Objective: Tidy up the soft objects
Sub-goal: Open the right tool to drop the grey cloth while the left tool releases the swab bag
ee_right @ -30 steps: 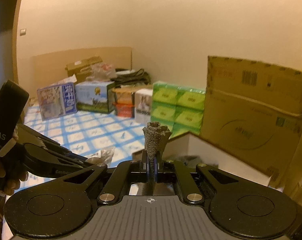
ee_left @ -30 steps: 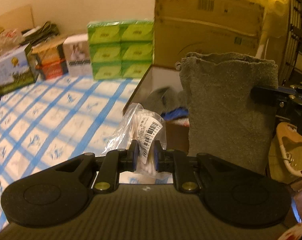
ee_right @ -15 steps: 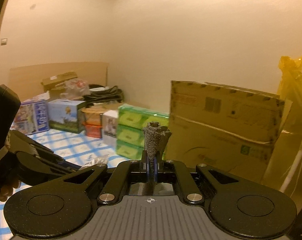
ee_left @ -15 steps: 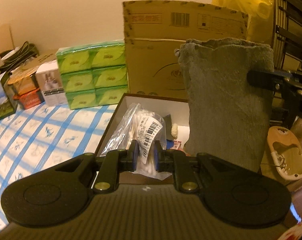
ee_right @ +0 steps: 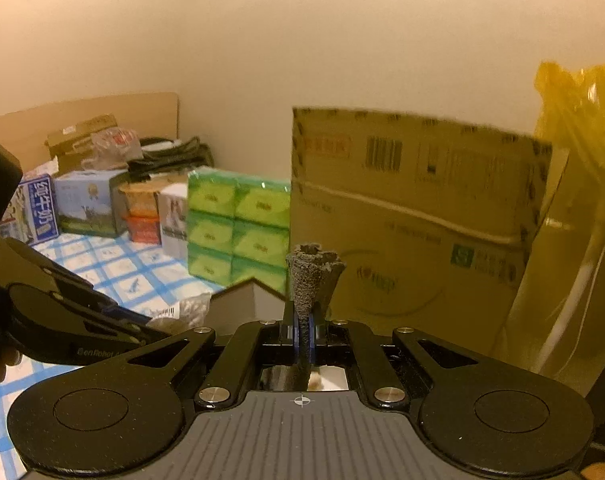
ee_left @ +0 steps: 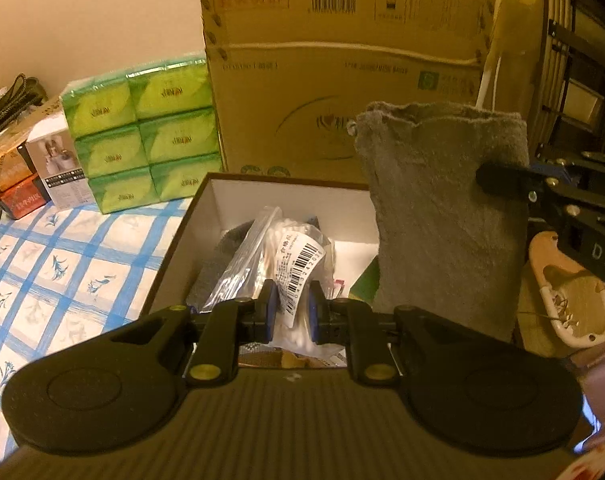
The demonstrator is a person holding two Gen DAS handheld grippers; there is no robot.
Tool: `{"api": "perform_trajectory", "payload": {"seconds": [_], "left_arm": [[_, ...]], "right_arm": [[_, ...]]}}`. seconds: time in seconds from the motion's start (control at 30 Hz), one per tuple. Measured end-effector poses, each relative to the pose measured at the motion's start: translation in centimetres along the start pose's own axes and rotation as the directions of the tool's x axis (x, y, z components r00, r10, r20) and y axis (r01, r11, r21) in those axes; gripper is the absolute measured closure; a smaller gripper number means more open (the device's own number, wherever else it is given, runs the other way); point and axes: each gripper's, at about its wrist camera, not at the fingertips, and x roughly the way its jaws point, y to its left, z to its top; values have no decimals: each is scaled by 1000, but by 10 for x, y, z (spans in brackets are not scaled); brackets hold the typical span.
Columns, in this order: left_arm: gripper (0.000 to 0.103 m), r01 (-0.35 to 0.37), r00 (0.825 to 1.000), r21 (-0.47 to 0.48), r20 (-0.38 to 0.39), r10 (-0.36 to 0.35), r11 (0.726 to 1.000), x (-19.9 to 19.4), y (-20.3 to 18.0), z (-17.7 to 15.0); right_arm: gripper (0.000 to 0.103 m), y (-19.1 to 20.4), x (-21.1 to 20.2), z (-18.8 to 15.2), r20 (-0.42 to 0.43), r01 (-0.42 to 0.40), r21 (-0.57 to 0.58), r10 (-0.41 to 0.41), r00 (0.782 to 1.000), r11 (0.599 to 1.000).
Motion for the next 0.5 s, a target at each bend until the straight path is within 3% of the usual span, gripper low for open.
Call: {"api": "perform_trajectory", "payload": {"seconds": [0.5], "left_arm": [[89,-4,997,9,-83,4,1000,45,1,-4]], "right_arm": [[98,-25,43,-26,-111,-44,81,53,992,996]]}}
